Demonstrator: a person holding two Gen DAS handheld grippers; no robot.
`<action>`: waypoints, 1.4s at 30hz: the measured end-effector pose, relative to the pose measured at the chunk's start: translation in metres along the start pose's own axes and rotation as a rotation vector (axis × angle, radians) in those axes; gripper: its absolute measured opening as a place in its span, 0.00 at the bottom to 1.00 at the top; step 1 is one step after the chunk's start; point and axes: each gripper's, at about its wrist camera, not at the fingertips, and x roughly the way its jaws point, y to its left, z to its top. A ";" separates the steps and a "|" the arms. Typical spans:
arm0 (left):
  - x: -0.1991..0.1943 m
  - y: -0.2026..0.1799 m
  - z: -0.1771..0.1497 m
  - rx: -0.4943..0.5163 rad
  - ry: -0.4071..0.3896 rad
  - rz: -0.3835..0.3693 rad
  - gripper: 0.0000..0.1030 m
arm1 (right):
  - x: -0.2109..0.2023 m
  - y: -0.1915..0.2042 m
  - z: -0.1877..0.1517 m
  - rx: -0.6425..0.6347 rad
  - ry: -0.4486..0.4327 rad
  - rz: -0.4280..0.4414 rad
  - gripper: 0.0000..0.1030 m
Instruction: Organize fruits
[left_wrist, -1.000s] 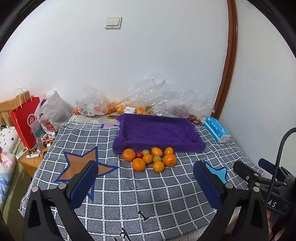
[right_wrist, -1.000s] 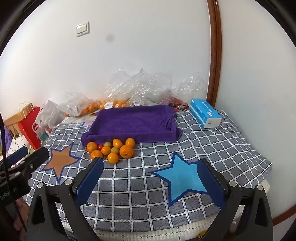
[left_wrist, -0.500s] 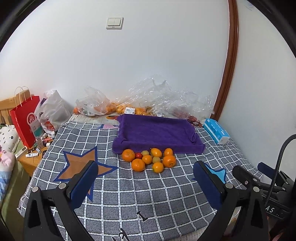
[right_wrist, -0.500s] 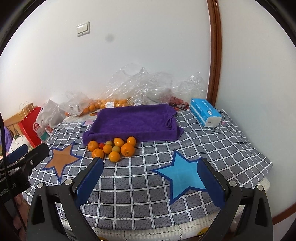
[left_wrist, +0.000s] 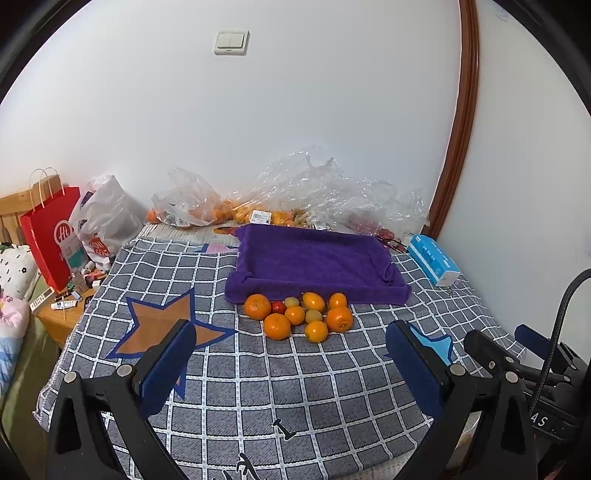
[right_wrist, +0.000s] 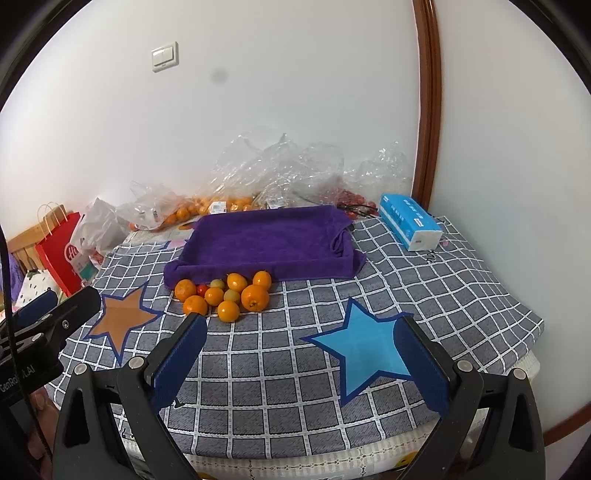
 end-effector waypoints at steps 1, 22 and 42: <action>0.000 0.001 0.000 -0.001 -0.001 0.001 1.00 | 0.000 0.001 0.000 -0.001 0.000 0.000 0.98; -0.002 0.002 -0.002 -0.004 -0.002 0.003 1.00 | 0.000 0.004 0.000 0.002 0.000 0.002 0.98; 0.004 0.003 -0.001 0.002 0.007 0.026 1.00 | 0.006 0.002 -0.001 0.019 -0.008 0.004 0.98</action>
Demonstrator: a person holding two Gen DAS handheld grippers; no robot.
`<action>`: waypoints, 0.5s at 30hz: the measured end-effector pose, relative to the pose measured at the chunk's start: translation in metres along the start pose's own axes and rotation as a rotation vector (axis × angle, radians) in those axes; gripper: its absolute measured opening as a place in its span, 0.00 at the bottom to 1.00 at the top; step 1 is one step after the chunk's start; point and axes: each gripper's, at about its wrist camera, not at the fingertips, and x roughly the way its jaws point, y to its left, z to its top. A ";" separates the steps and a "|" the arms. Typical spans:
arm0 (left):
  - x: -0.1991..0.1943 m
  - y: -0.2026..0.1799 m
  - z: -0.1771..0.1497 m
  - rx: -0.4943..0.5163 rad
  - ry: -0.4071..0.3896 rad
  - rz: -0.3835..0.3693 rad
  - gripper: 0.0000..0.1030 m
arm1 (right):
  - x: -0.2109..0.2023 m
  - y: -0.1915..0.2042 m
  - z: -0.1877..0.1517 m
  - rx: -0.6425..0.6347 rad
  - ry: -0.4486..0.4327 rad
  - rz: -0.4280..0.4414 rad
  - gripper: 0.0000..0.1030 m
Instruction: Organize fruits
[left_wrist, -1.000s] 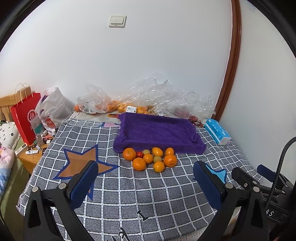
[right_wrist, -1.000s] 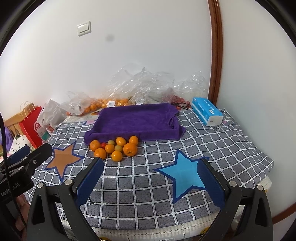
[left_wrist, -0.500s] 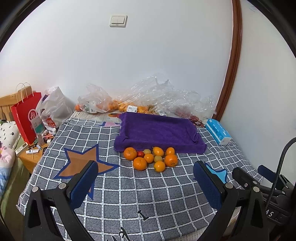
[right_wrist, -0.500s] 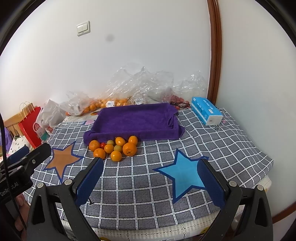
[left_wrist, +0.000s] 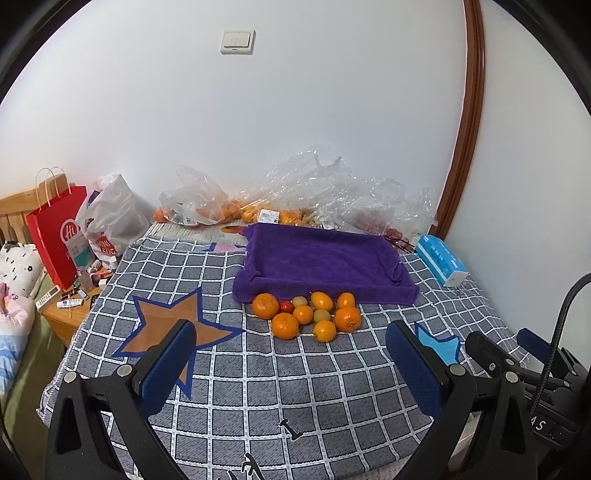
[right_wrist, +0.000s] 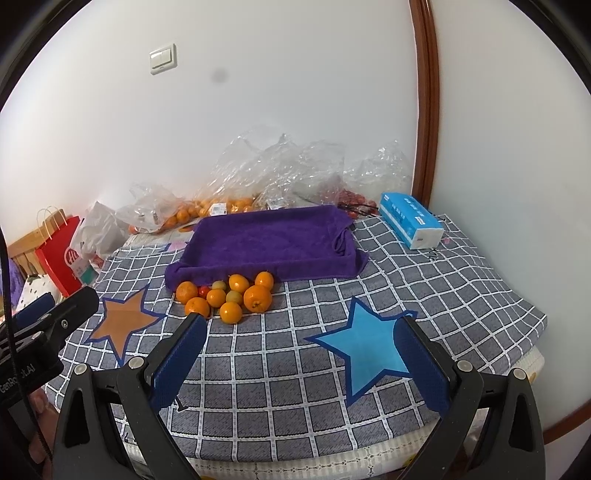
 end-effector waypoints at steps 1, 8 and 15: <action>0.003 0.000 0.000 0.000 0.006 0.000 1.00 | 0.002 0.000 0.000 0.001 0.001 0.001 0.98; 0.031 0.004 0.002 -0.009 0.056 0.010 1.00 | 0.026 -0.003 -0.002 0.007 0.011 -0.011 0.98; 0.073 0.001 -0.002 0.013 0.140 0.038 1.00 | 0.069 -0.011 -0.006 0.017 0.079 -0.010 0.96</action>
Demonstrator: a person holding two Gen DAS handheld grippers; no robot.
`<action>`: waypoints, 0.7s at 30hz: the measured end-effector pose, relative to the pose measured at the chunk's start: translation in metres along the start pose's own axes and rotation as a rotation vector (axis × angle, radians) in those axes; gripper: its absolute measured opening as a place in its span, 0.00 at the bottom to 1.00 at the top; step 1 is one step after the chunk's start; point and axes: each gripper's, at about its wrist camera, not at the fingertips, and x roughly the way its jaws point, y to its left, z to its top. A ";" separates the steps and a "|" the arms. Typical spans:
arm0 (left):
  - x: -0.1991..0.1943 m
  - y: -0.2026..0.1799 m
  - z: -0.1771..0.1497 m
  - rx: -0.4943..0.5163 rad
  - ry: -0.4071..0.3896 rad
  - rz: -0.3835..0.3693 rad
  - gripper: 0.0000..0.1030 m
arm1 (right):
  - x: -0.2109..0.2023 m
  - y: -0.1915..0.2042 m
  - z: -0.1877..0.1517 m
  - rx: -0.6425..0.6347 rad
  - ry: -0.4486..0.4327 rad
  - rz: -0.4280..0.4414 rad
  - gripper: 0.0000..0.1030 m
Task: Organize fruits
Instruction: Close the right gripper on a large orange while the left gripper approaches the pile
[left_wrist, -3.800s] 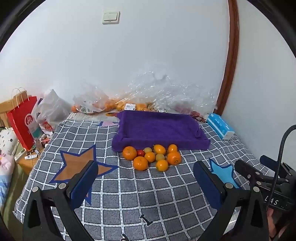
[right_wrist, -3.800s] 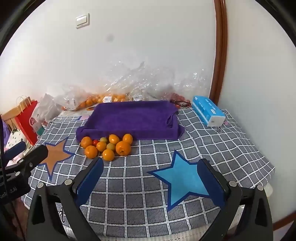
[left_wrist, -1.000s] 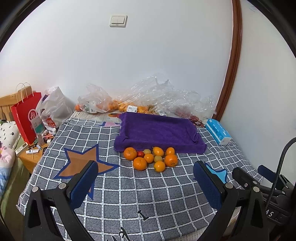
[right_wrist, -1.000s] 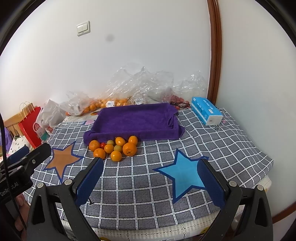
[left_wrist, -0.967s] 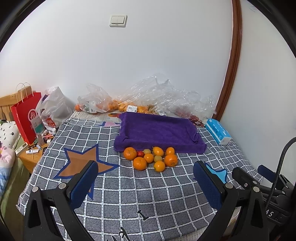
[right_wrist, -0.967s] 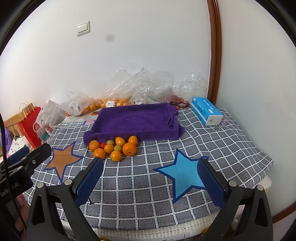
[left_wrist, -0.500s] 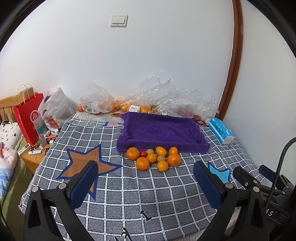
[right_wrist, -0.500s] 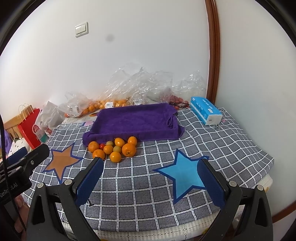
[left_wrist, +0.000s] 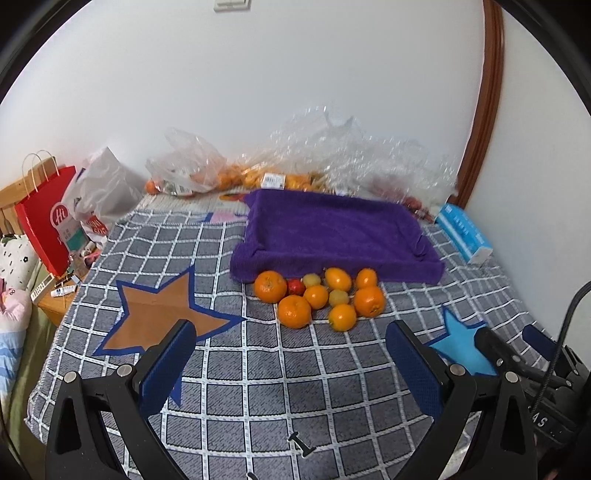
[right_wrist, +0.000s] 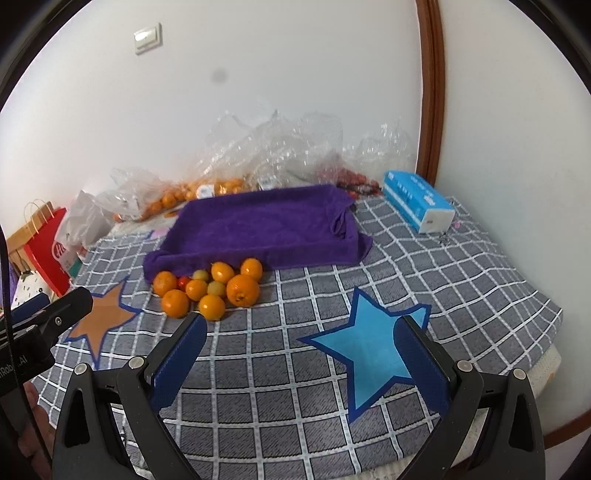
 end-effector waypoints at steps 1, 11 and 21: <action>0.007 0.000 0.000 0.001 0.014 0.004 1.00 | 0.007 -0.002 0.000 0.009 0.007 0.004 0.95; 0.069 0.006 0.002 0.006 0.141 0.036 1.00 | 0.077 -0.007 0.005 0.024 0.133 0.056 0.83; 0.101 0.020 0.010 -0.008 0.189 0.042 1.00 | 0.121 0.019 0.021 -0.087 0.153 0.061 0.68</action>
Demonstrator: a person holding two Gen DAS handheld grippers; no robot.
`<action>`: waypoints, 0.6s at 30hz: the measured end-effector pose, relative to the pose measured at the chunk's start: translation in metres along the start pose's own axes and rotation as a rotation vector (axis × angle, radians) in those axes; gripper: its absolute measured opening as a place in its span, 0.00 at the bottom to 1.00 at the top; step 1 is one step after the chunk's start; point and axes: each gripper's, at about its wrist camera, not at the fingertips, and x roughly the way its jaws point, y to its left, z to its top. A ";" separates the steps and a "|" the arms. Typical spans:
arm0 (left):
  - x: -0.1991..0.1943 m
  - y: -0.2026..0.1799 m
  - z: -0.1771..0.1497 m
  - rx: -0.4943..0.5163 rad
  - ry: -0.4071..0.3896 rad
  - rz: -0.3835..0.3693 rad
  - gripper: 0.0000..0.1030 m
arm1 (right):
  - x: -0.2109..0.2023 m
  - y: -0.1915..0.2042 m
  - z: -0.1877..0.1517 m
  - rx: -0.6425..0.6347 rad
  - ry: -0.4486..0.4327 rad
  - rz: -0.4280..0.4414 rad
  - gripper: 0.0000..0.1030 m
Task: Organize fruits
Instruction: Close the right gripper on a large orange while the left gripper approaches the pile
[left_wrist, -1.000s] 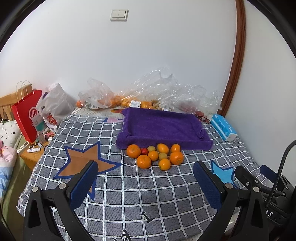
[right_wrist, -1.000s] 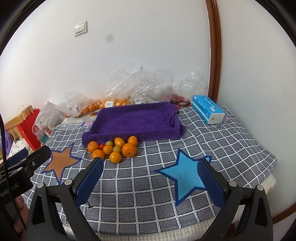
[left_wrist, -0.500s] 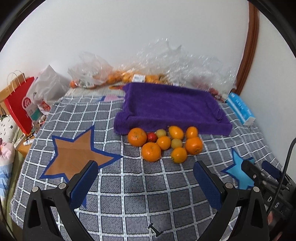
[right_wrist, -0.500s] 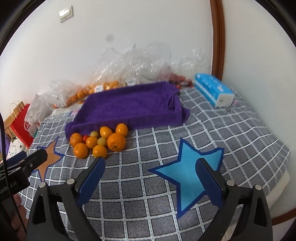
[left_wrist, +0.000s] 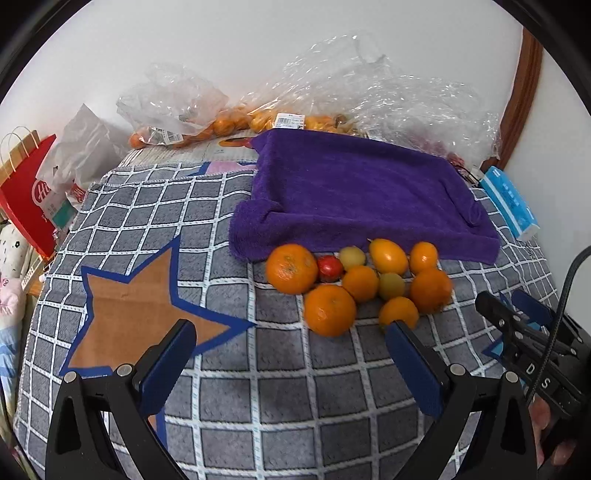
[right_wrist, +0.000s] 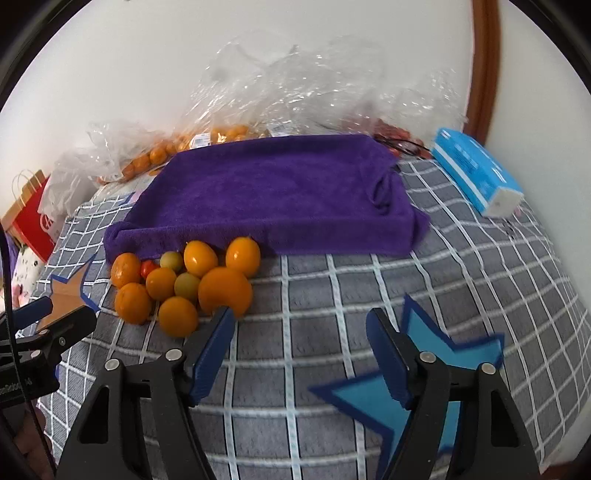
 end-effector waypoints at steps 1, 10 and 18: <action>0.002 0.004 0.001 -0.008 0.003 -0.004 1.00 | 0.003 0.002 0.002 -0.006 0.001 0.003 0.67; 0.014 0.032 0.002 -0.002 -0.003 0.037 1.00 | 0.031 0.025 0.011 -0.048 0.029 0.088 0.60; 0.029 0.047 -0.007 -0.034 0.024 -0.026 0.99 | 0.060 0.032 0.012 0.010 0.096 0.175 0.54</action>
